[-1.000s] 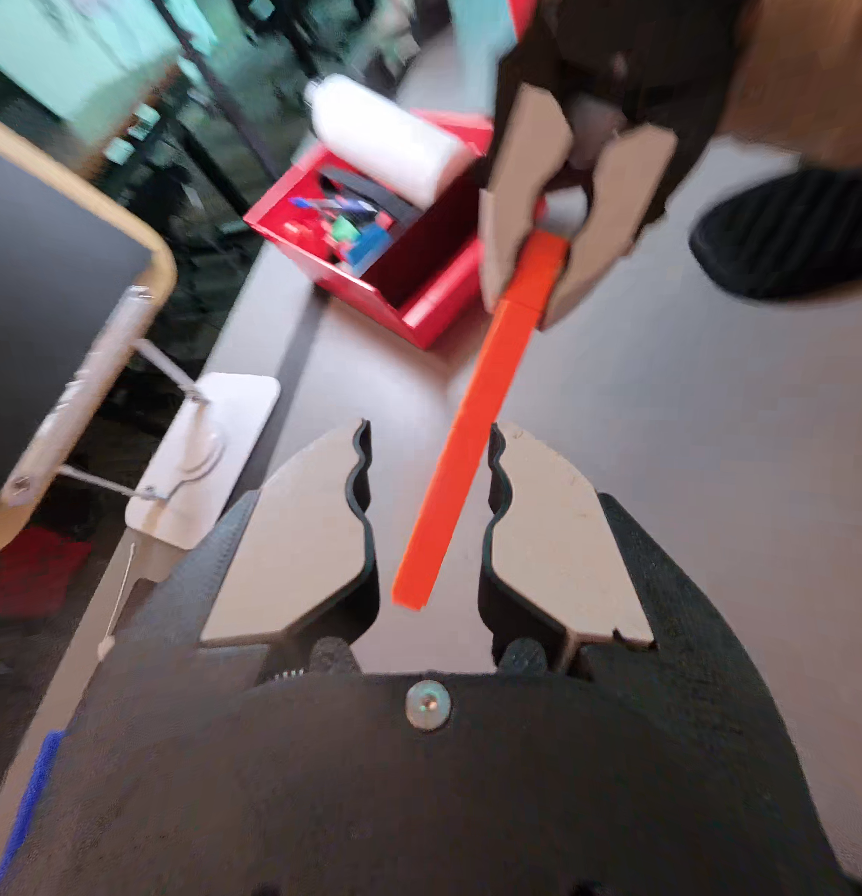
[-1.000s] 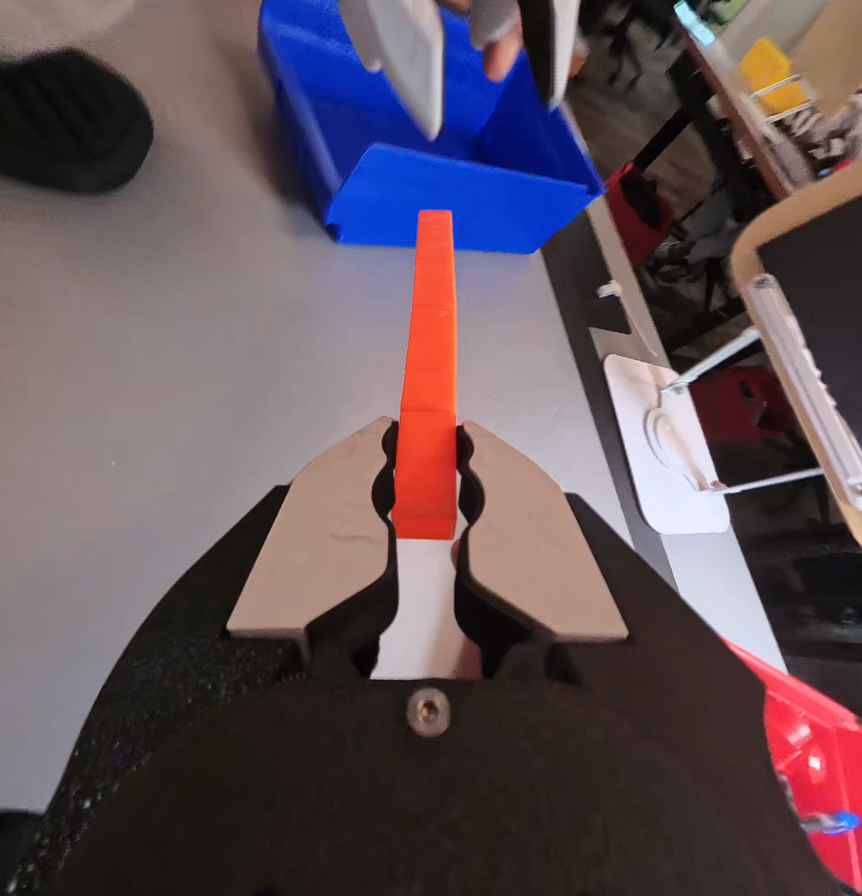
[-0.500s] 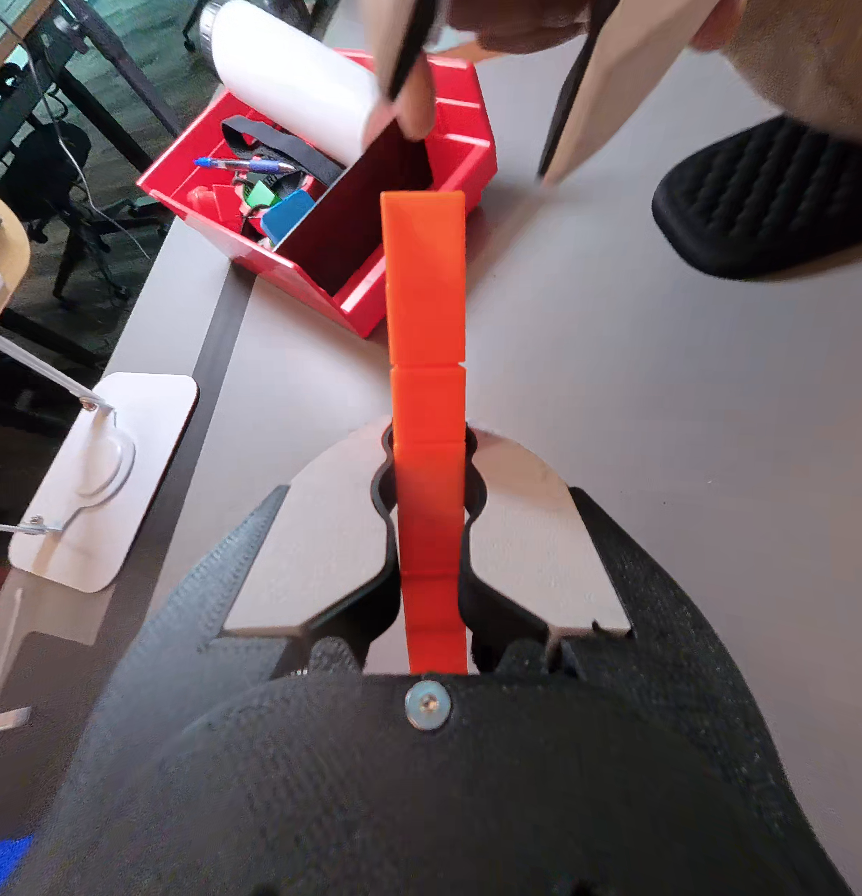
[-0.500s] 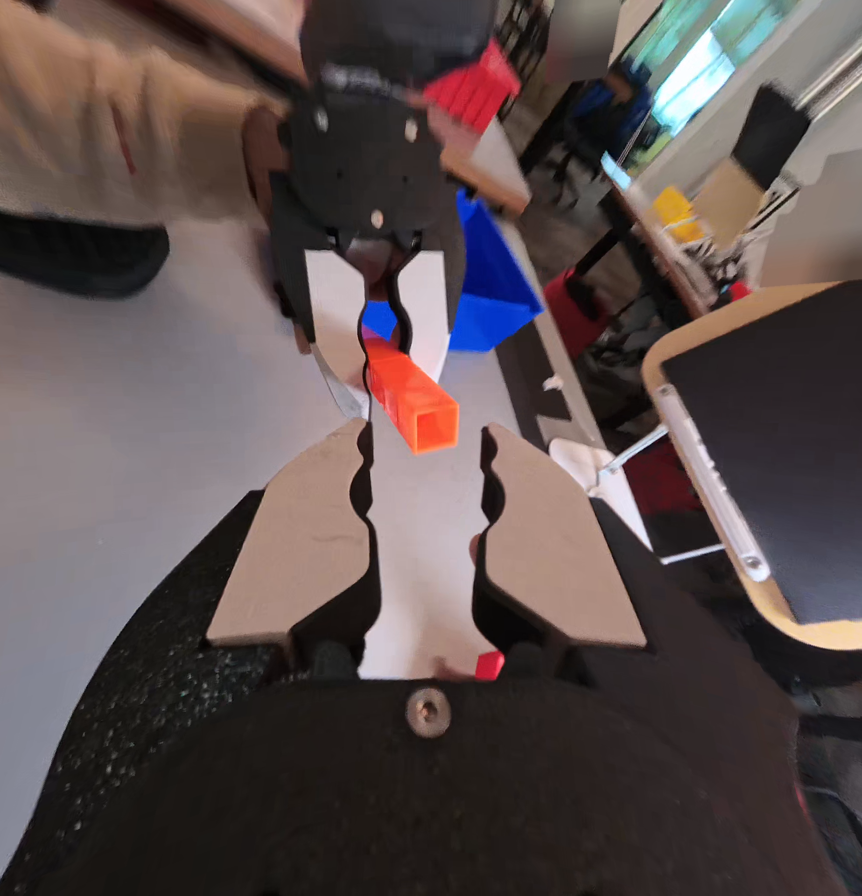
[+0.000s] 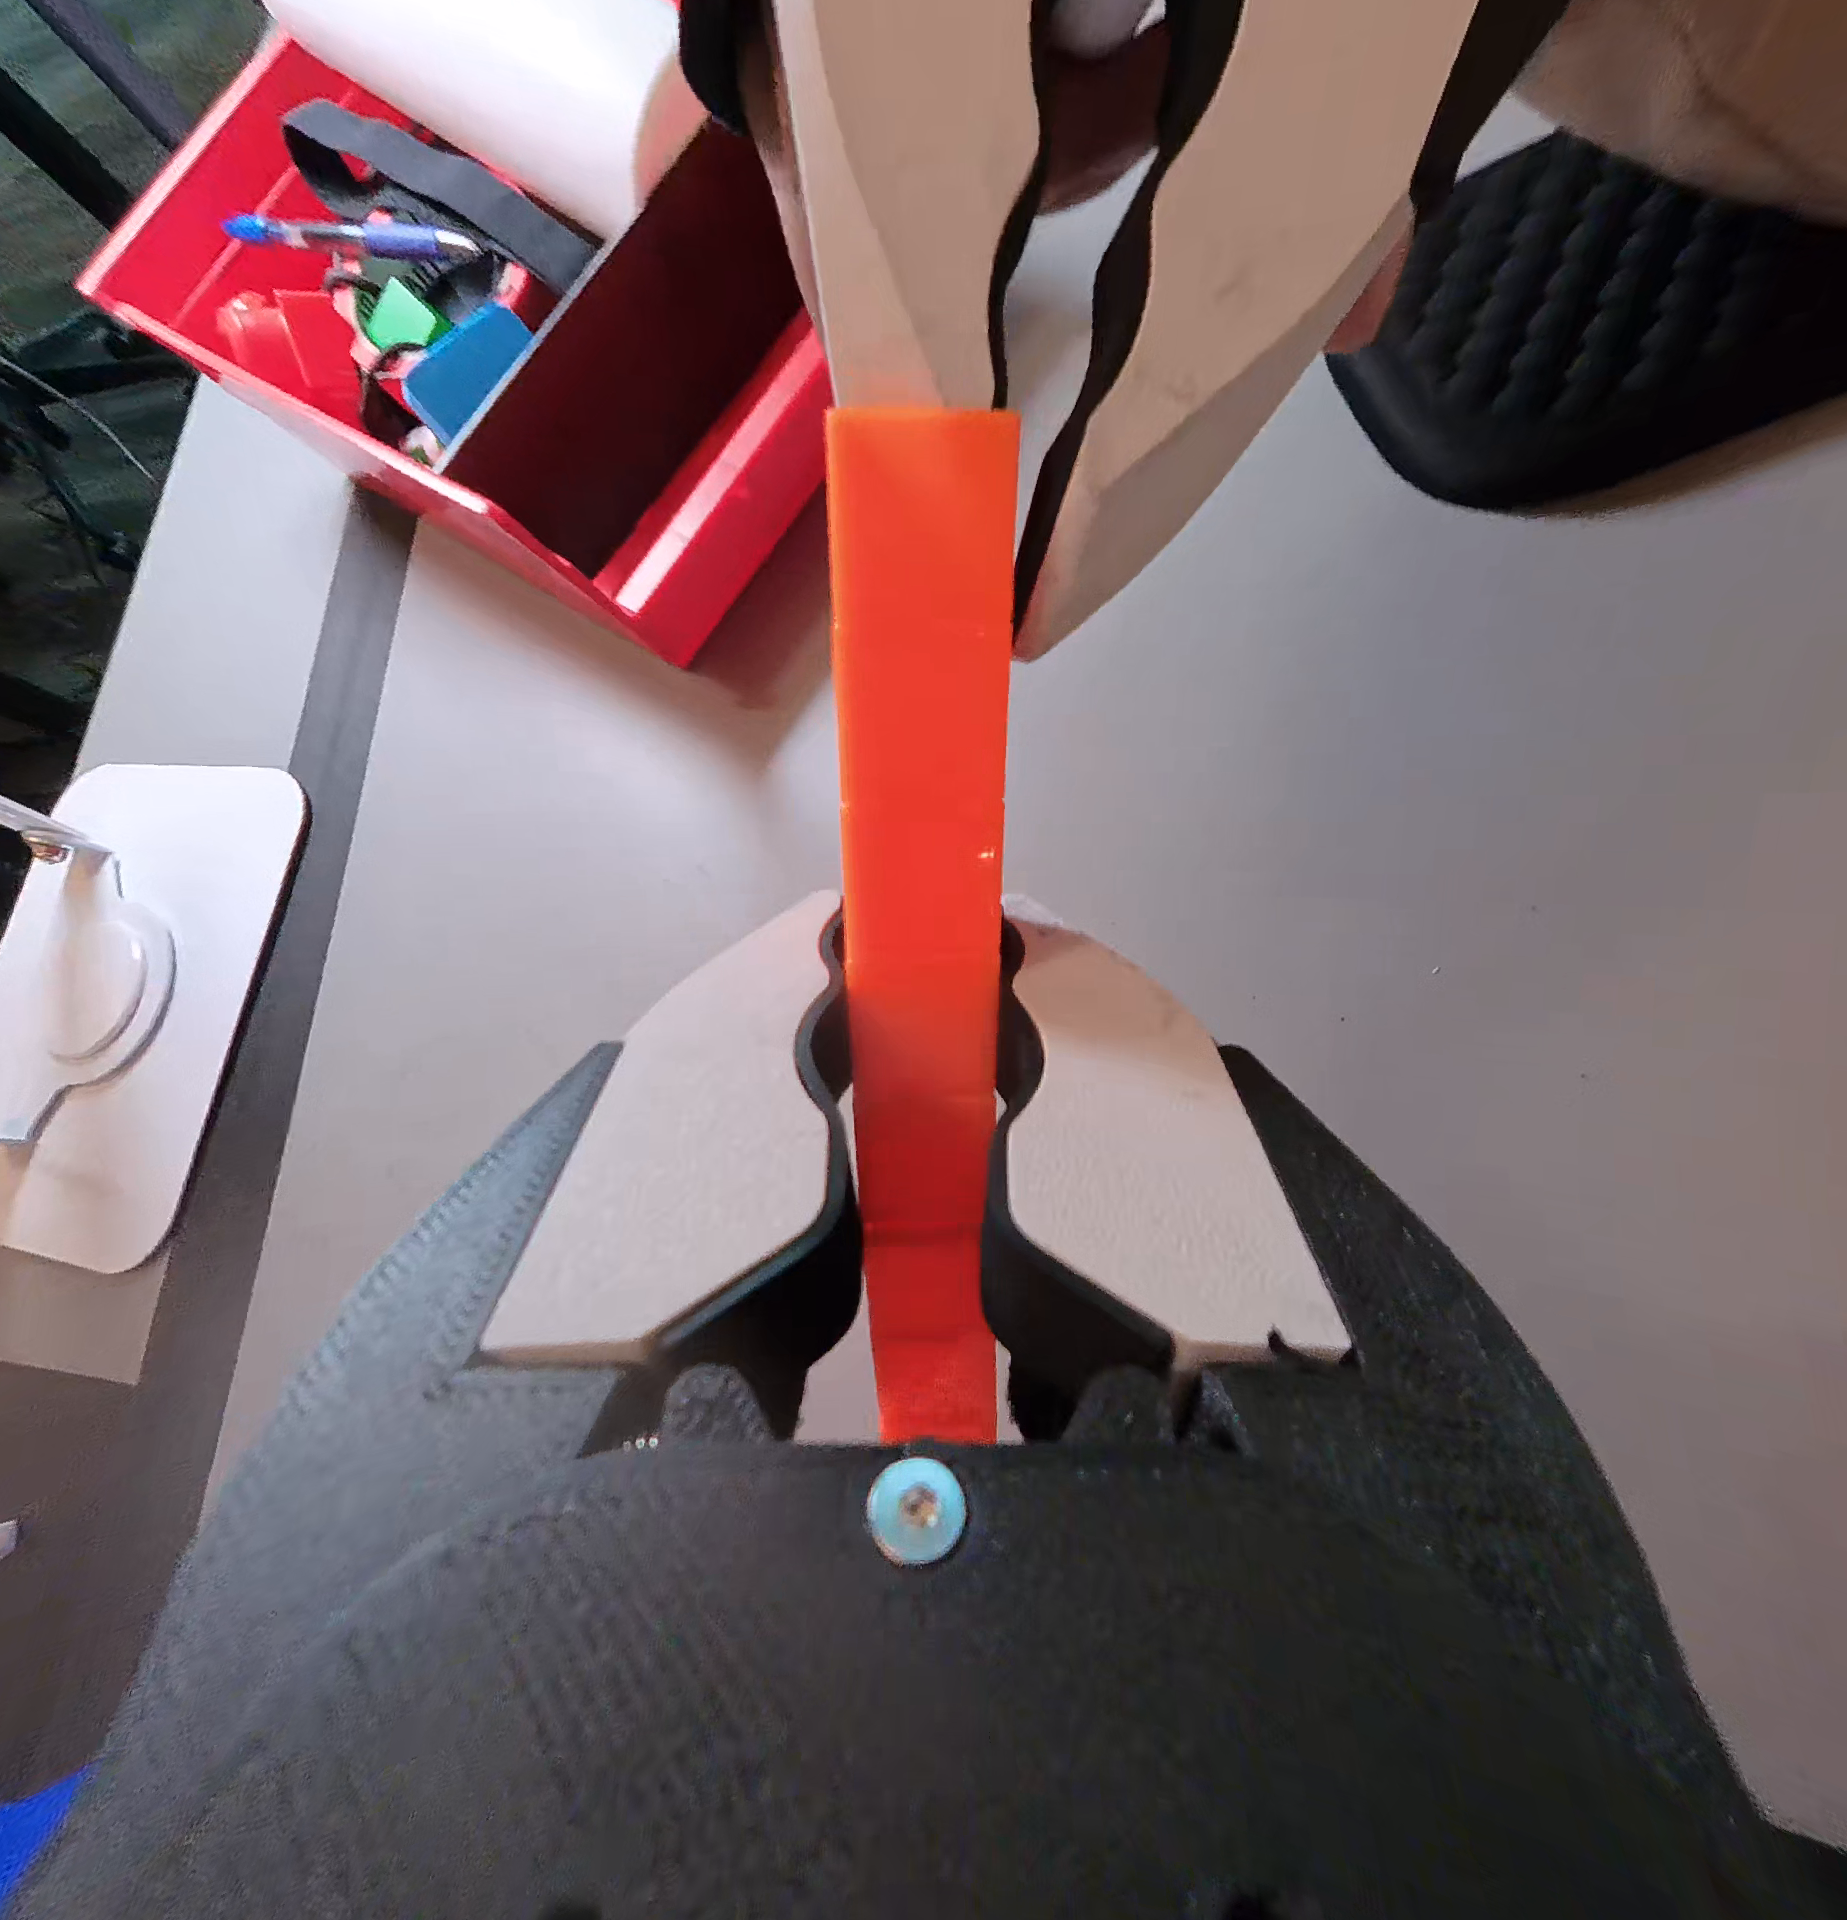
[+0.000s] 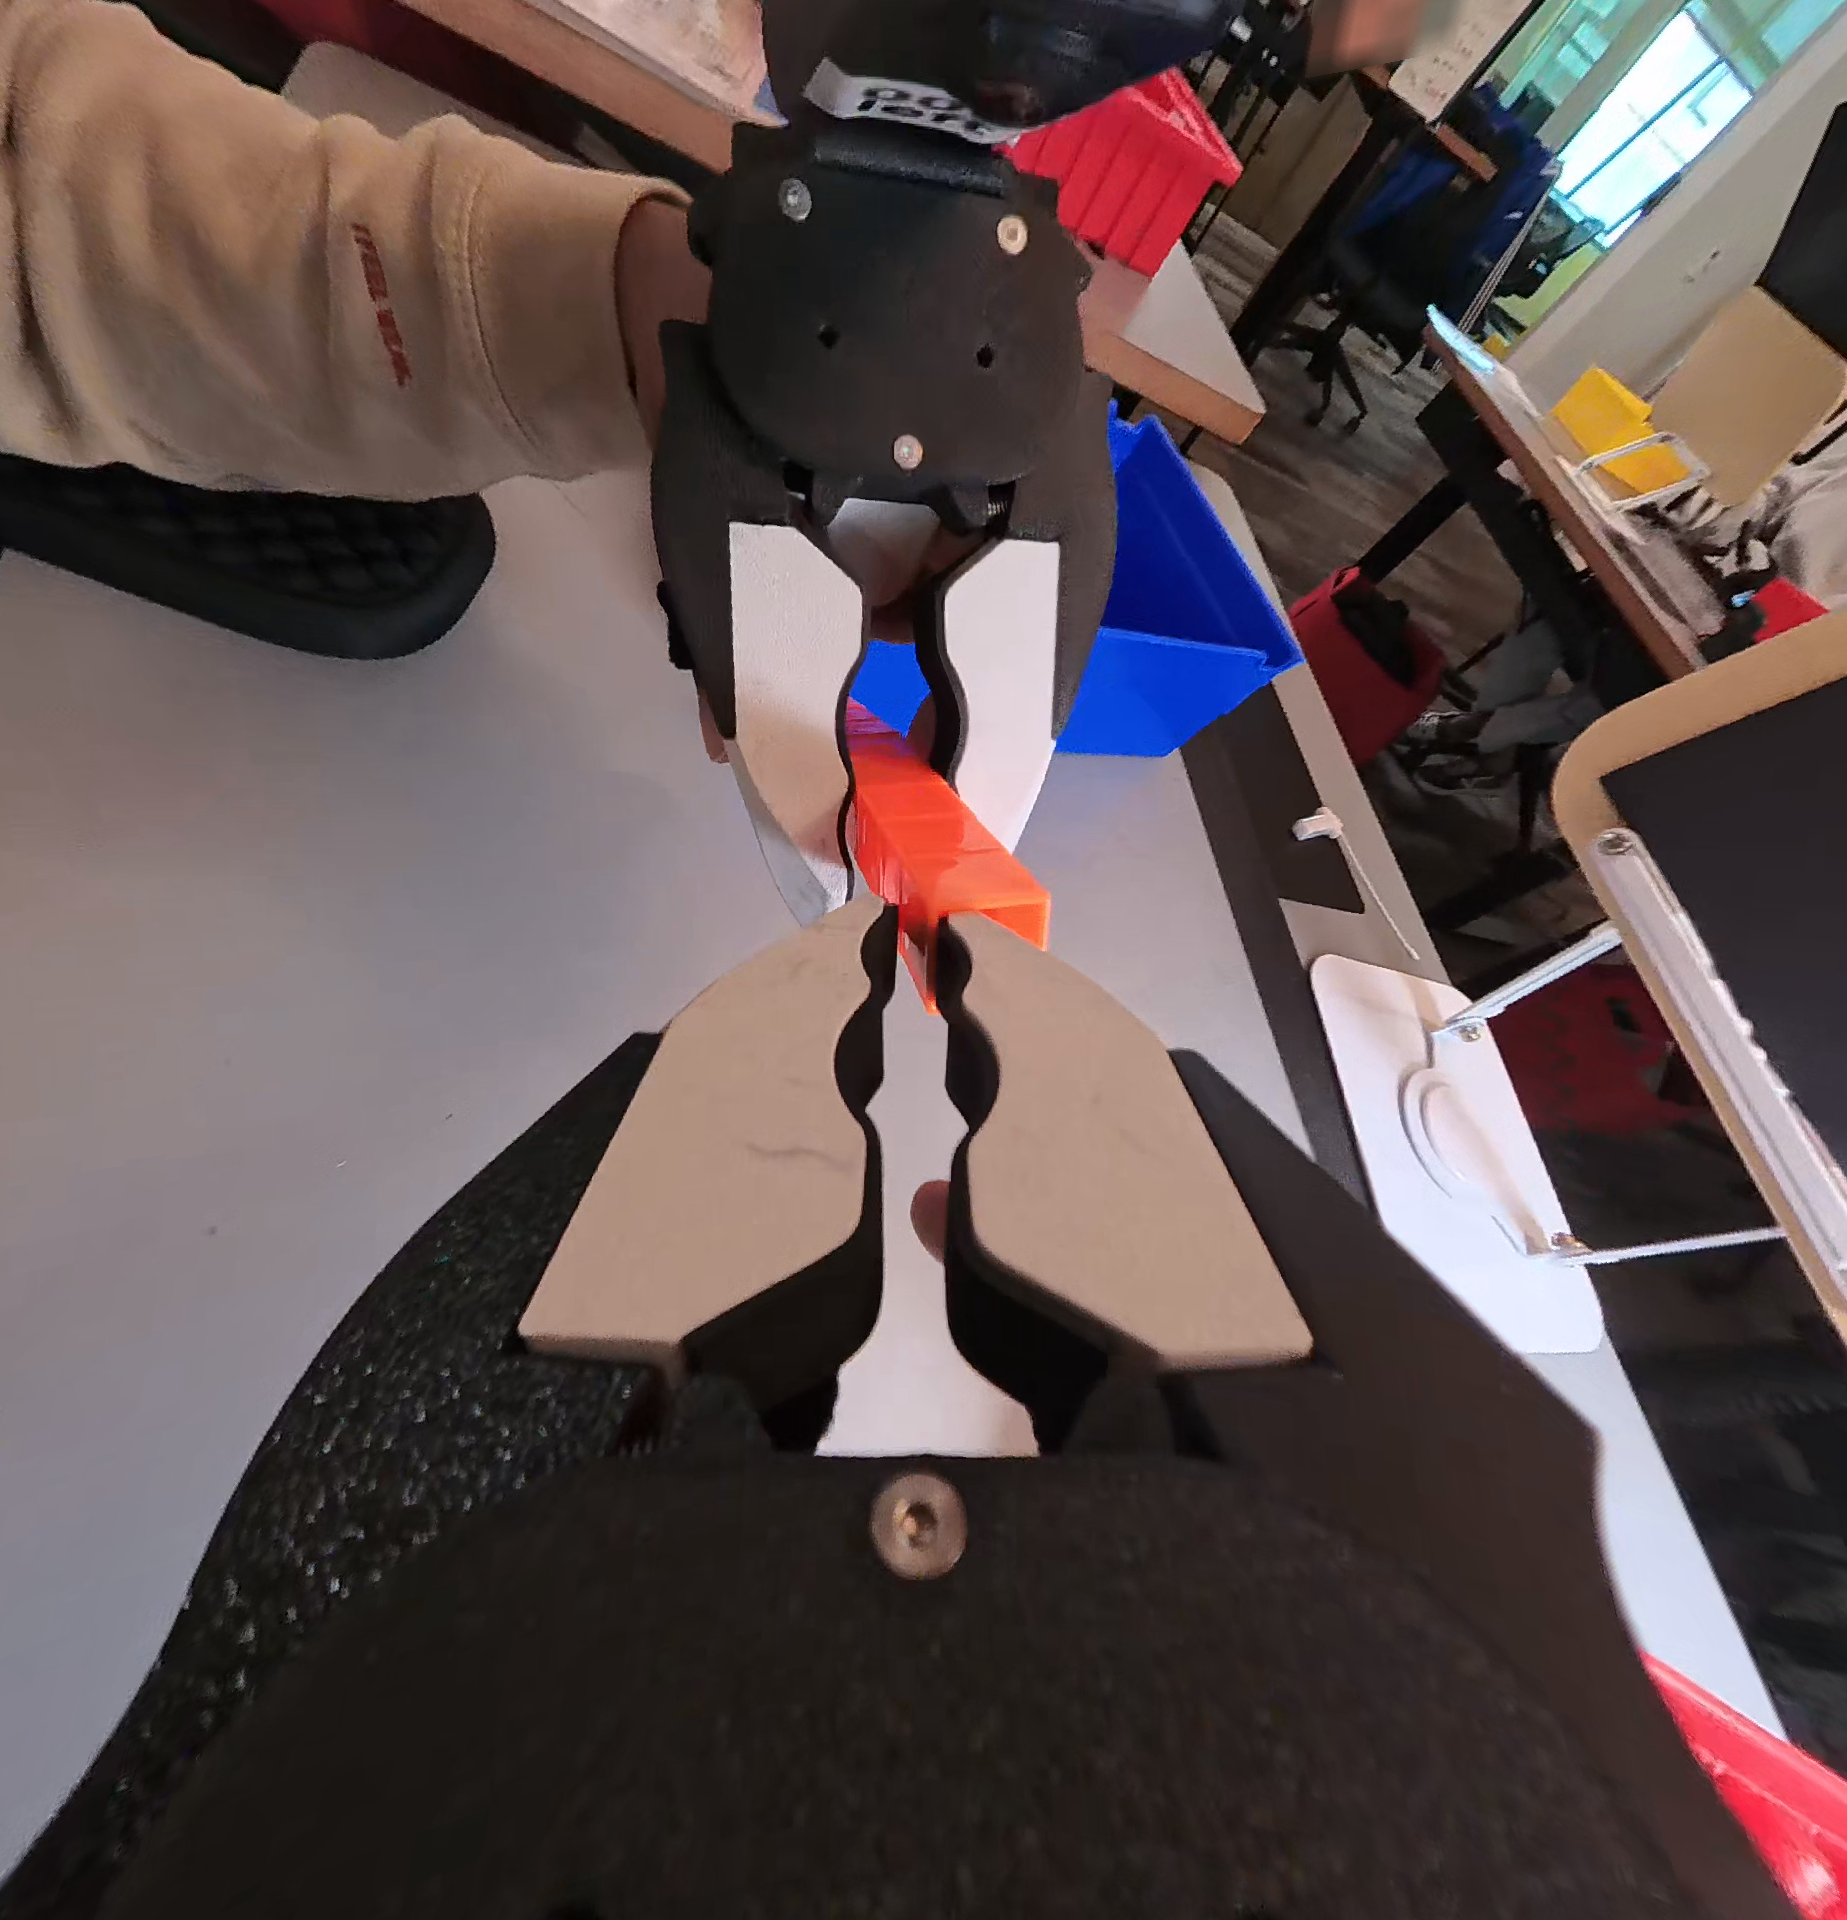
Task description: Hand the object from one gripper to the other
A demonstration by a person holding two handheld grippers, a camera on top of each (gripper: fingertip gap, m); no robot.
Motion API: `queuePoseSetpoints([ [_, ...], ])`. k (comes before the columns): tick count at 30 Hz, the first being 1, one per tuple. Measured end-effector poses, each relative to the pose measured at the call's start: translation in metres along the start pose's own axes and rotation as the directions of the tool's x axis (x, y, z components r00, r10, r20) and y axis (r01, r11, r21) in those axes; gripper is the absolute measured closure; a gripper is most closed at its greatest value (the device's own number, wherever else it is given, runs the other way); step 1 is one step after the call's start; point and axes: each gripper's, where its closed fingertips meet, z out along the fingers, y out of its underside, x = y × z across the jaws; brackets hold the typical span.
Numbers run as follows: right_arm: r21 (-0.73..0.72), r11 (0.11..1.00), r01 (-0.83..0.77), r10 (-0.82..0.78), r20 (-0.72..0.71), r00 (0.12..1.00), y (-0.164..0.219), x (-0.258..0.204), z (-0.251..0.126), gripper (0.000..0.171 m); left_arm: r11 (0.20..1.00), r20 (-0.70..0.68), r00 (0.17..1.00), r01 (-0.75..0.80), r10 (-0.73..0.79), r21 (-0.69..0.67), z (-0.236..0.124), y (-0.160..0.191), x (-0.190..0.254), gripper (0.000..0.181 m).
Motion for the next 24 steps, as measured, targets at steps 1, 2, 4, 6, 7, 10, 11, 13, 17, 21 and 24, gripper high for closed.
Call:
queuePoseSetpoints([
  [1,-0.011,1.0,-0.002,0.002,0.006,1.0,0.003,-0.001,0.002,0.165,1.0,-0.005,1.0,-0.001,0.001,-0.015,0.003,0.003,0.001,0.158],
  [2,-0.017,1.0,-0.006,0.006,0.009,1.0,0.005,-0.002,0.004,0.165,1.0,-0.011,1.0,0.0,-0.001,-0.024,0.005,0.006,0.001,0.158],
  [4,-0.001,1.0,-0.027,0.027,0.022,0.999,0.008,-0.003,0.006,0.166,1.0,-0.021,1.0,0.006,-0.006,-0.011,0.005,0.007,0.001,0.158],
  [6,0.032,0.998,-0.047,0.046,0.041,0.998,0.007,-0.002,0.004,0.166,1.0,-0.024,1.0,0.016,-0.015,0.024,0.003,0.002,0.0,0.158],
  [7,0.043,0.998,-0.051,0.049,0.045,0.998,0.005,0.0,0.003,0.167,0.998,0.003,1.0,0.016,-0.016,0.061,-0.001,-0.003,-0.004,0.148],
  [10,0.044,0.998,-0.043,0.041,0.043,0.998,0.001,0.007,-0.009,0.167,0.987,0.067,0.996,0.043,-0.054,0.158,-0.025,-0.014,-0.019,0.128],
  [11,0.057,0.997,-0.042,0.042,0.017,0.999,-0.001,0.013,-0.017,0.167,0.98,0.084,0.994,0.055,-0.072,0.192,-0.036,-0.016,-0.025,0.13],
  [13,0.071,0.996,-0.051,0.054,-0.05,0.997,-0.002,0.029,-0.038,0.167,0.968,0.12,0.988,0.067,-0.098,0.243,-0.055,-0.019,-0.034,0.131],
  [17,0.02,0.998,-0.054,0.057,-0.225,0.973,0.018,0.064,-0.07,0.167,0.97,0.169,0.98,0.059,-0.101,0.234,-0.064,-0.022,-0.037,0.133],
  [21,-0.087,0.994,-0.066,0.027,-0.384,0.923,0.057,0.094,-0.075,0.167,0.981,0.206,0.973,0.068,-0.106,0.182,-0.053,-0.029,-0.031,0.135],
  [24,-0.104,0.994,-0.022,-0.027,-0.449,0.893,0.068,0.101,-0.059,0.166,0.985,0.239,0.958,0.139,-0.16,0.104,-0.035,-0.026,-0.027,0.136],
])
